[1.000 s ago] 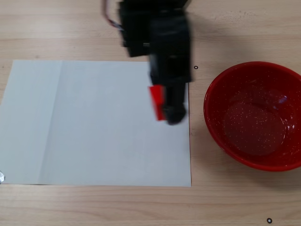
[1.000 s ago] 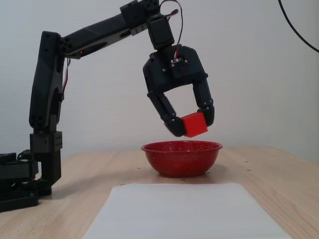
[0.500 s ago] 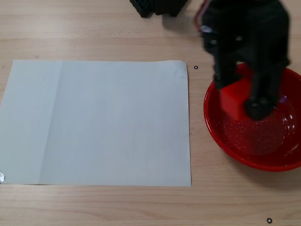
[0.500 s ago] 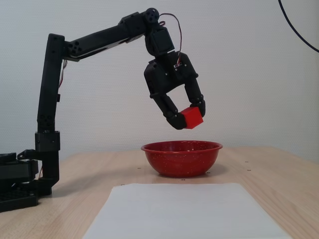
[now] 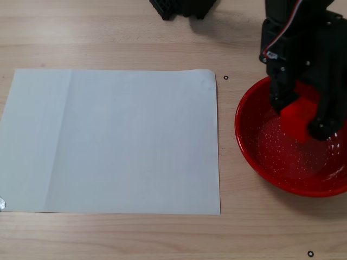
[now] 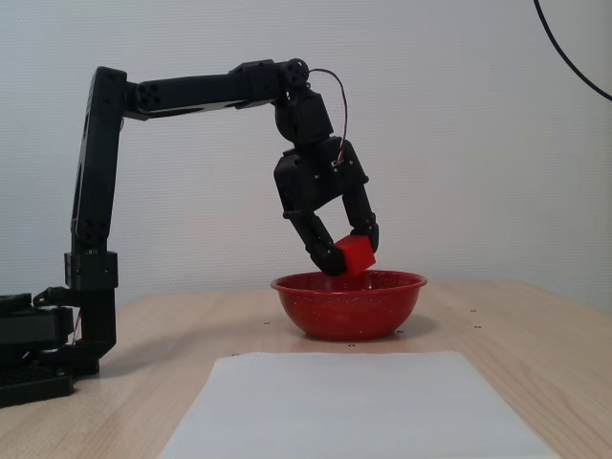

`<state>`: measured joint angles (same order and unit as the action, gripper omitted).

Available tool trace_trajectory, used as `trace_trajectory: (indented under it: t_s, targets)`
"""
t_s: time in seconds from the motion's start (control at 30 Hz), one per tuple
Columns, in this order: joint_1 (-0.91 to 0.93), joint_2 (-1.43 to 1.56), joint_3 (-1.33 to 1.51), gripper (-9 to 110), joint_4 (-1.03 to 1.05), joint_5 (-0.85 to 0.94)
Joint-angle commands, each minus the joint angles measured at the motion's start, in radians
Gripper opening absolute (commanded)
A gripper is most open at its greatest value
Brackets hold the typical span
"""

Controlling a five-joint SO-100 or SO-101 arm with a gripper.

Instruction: Grasp the red cube and put it in the red bowl.

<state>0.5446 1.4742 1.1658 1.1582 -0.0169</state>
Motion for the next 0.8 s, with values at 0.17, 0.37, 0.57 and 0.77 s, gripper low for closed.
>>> trace_trajectory:
  t_s: [0.17,0.37,0.57,0.77]
  targets:
    - [0.037,0.121,-0.110,24,0.052,0.021]
    - [0.038,0.155,-0.121,21,0.080,0.035]
    - [0.028,0.202,-0.118,10,0.086,0.049]
    - [0.002,0.227,-0.129,0,0.137,0.075]
